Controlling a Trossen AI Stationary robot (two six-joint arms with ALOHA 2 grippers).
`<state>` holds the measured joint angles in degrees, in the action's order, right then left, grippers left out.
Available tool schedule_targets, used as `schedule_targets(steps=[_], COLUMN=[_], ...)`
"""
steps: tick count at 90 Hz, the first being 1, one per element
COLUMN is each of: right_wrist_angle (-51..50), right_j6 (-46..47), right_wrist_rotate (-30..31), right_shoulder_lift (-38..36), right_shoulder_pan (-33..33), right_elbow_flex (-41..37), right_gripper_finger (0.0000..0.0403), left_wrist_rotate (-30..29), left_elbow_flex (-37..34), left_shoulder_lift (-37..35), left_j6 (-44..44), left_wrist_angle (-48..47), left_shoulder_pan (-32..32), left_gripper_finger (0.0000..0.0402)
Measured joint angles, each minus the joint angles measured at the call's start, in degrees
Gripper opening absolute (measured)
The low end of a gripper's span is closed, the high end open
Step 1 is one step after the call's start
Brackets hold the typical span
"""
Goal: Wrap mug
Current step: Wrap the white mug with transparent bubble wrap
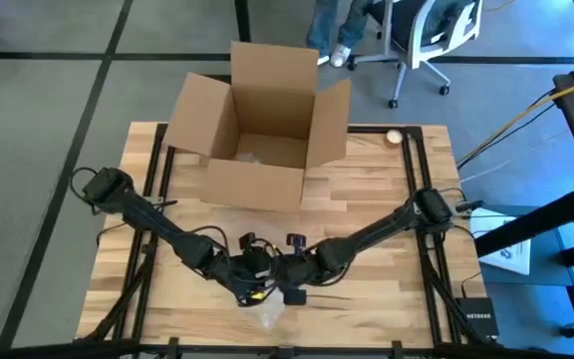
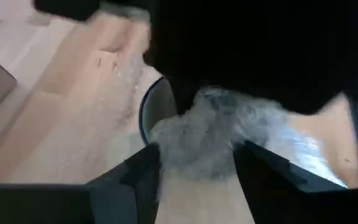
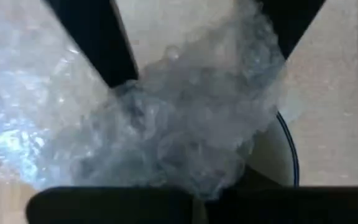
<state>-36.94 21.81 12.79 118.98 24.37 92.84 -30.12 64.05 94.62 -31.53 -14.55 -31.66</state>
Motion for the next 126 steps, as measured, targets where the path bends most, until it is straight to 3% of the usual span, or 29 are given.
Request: schedule_targets(steps=[24, 46, 93, 107, 126], right_wrist_angle=[0.91, 0.14, -19.02, -16.77, -11.56], right_j6=[-0.08, -0.69, -2.66, -2.55, -0.70], right_wrist_rotate=[-0.39, -0.42, -0.76, -1.61, -0.97], right_shoulder_lift=[-0.29, -0.31, -0.66, 0.18, 3.44], right_shoulder_pan=[-0.05, 0.01, 0.52, 0.82, 0.89], right_elbow_flex=[-0.13, 0.91, 18.69, 18.21, 11.69], right_gripper_finger=[0.0002, 0.0002, 0.0002, 0.0002, 0.0002], left_wrist_rotate=[-6.73, -6.04, -4.42, -4.47, -4.18], left_elbow_flex=[0.07, 0.09, 0.17, 0.17, -0.01], left_shoulder_lift=[-3.15, 2.68, 5.12, 5.10, 4.94], left_j6=[0.20, -1.20, -1.42, -1.08, -1.10], left_wrist_angle=[-0.98, 0.55, 0.66, 0.56, -0.86], left_shoulder_pan=[-1.83, -0.42, -0.32, -0.31, -0.52], left_gripper_finger=[0.0170, 0.0170, 0.0170, 0.0170, 0.0170])
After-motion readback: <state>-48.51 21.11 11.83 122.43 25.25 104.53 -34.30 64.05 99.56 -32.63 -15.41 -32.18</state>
